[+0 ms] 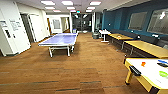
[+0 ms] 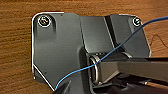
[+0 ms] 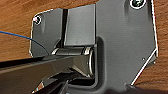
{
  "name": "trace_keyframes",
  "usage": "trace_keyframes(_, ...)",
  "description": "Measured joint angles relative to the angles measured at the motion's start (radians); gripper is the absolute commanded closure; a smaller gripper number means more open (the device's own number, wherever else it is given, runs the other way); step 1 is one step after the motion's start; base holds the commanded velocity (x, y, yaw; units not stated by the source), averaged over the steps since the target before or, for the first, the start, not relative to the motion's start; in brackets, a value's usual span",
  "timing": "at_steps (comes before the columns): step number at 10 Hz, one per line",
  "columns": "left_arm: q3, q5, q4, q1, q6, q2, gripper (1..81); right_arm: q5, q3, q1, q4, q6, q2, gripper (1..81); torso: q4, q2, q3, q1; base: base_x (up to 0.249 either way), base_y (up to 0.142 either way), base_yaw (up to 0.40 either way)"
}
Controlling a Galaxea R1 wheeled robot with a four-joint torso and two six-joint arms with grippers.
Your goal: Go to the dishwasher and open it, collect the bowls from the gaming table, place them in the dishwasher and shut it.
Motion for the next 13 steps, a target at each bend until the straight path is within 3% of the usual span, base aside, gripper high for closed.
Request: trace_keyframes(13, 0.012, 0.001, 0.001, -0.011, 0.0, -0.013, 1.0, 0.0, 0.0, -0.005, 0.0, 0.0, 0.002, 1.0, 0.0, 0.0, 0.0, 0.0, 0.0, 0.0, -0.329)
